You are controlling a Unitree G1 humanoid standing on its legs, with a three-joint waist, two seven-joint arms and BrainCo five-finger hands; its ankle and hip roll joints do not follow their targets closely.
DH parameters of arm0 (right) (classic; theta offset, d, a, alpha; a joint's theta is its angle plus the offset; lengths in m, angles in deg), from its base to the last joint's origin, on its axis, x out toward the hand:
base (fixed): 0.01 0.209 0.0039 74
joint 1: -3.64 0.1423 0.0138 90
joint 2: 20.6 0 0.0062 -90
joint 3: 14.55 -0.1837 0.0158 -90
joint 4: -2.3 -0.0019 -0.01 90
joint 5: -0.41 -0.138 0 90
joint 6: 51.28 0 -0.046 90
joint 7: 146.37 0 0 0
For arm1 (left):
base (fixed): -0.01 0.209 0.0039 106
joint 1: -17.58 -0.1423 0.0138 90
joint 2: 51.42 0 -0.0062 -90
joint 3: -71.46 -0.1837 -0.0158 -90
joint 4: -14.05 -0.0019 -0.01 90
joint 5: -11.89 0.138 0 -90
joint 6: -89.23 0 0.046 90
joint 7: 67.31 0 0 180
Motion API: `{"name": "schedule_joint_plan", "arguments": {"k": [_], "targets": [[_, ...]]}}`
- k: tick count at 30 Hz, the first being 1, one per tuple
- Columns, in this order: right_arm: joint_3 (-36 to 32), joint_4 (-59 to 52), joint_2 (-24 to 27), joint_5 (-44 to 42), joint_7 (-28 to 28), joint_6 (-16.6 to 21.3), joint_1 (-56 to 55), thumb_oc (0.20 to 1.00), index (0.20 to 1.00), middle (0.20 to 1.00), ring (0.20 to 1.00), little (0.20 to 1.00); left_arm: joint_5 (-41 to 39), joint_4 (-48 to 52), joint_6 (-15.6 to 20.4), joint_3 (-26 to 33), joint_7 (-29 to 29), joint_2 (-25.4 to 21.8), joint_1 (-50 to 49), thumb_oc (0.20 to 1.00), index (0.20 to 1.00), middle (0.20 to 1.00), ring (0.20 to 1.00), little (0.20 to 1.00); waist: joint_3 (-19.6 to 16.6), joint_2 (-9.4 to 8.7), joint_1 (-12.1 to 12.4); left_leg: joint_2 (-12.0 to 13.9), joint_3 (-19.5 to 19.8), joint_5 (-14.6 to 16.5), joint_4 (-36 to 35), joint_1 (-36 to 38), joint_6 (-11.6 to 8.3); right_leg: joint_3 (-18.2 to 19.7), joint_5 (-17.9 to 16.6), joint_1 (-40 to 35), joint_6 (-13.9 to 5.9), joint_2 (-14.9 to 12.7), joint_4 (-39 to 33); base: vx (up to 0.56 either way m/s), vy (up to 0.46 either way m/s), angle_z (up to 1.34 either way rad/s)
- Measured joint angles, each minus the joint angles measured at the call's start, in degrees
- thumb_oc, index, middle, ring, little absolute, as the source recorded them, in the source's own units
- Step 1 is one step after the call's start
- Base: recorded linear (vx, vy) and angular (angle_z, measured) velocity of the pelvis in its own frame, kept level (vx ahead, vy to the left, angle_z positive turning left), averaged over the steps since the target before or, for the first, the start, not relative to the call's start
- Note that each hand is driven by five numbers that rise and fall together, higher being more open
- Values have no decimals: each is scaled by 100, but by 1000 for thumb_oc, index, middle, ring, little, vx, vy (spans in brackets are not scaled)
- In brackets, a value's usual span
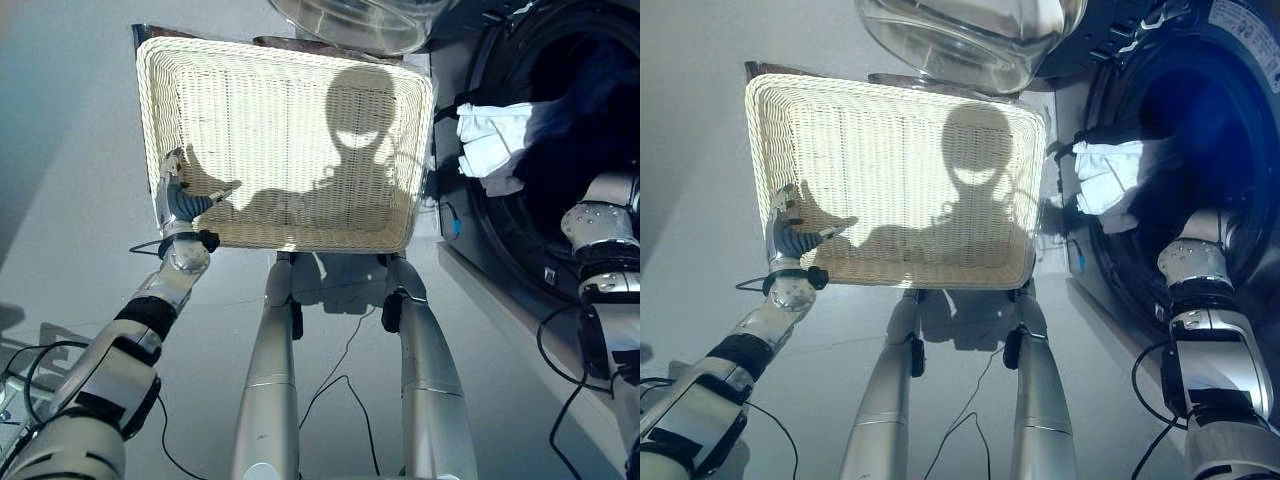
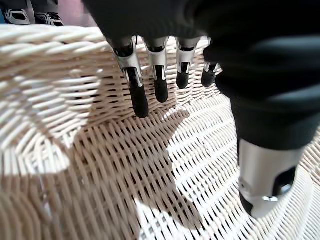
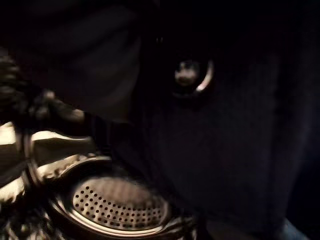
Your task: Put the clothes into the washing machine.
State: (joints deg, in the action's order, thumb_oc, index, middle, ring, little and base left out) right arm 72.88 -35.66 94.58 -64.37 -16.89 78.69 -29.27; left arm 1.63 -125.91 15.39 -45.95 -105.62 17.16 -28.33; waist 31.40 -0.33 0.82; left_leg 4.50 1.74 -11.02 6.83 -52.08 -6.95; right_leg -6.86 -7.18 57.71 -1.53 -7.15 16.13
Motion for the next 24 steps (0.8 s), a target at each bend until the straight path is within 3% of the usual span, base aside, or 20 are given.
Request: {"name": "schedule_joint_plan", "arguments": {"k": [1,2,6,10,11,13,14,18,21,24], "targets": [[1,0,0,84,-27,-63,-7,718,718,718,718,718,0,-61,20,10,82,-2,35,1000,1000,1000,1000,1000,0,-1,-3,-1,2,0,-2,-2,0,0,-8,0,-2,-1,-12,0,0,0],[1,0,0,112,-26,-92,-6,1000,1000,1000,1000,1000,0,-85,27,16,112,-2,55,1000,1000,1000,1000,1000,1,-1,-5,-1,2,0,-2,-6,0,0,-12,0,-2,-1,-17,0,0,0],[134,318,32,150,567,-764,27,1000,1000,1000,1000,1000,-1,-196,105,43,372,-26,159,1000,1000,1000,1000,1000,3,-6,-4,-12,56,-1,31,7,2,-45,-22,-72,-3,-13,-30,11,-11,4],[984,1009,264,937,1149,-2248,78,1000,1000,1000,1000,1000,1,-212,82,-25,496,-26,267,1000,1000,1000,1000,1000,2,-7,-8,-40,148,-14,51,7,17,-128,2,-138,-47,-41,-33,17,-48,8],[1100,1227,289,1120,1199,-2626,141,1000,1000,1000,1000,1000,0,-215,62,-70,498,-26,313,1000,1000,1000,1000,1000,1,-8,-4,-45,171,-15,50,-1,19,-156,7,-141,-50,-49,-32,2,-38,8],[1168,1359,302,1228,1212,-2781,188,1000,1000,1000,1000,1000,1,-216,59,-81,499,-25,332,1000,1000,1000,1000,1000,1,-8,0,-46,177,-19,49,-9,22,-165,7,-140,-50,-51,-32,2,-16,5],[1318,1604,320,1703,1256,-3299,260,1000,1000,1000,1000,1000,2,-218,60,-102,507,-25,353,1000,1000,1000,1000,1000,1,-8,-9,-65,183,-26,37,-21,47,-173,6,-133,-54,-70,-32,-11,-24,4],[1949,1785,447,2700,1009,-4143,470,1000,1000,1000,1000,1000,1,-217,-60,-248,475,-42,489,1000,1000,1000,1000,1000,-9,2,-21,-89,200,-44,2,-110,76,-178,8,-39,-65,-88,-20,-1,-8,1],[2057,1766,565,3557,672,-4524,665,1000,1000,1000,1000,1000,2,-209,-58,-287,382,-36,584,1000,1000,1000,1000,1000,-9,3,-8,-95,202,-78,-3,-248,50,-178,8,113,-65,-96,1,0,0,0],[2153,1552,675,4114,455,-4632,807,1000,1000,1000,1000,1000,2,-209,-54,-287,286,-27,589,1000,1000,1000,1000,1000,-9,4,-9,-92,198,-78,-10,-266,49,-175,24,144,-71,-94,12,-6,12,0]]}}
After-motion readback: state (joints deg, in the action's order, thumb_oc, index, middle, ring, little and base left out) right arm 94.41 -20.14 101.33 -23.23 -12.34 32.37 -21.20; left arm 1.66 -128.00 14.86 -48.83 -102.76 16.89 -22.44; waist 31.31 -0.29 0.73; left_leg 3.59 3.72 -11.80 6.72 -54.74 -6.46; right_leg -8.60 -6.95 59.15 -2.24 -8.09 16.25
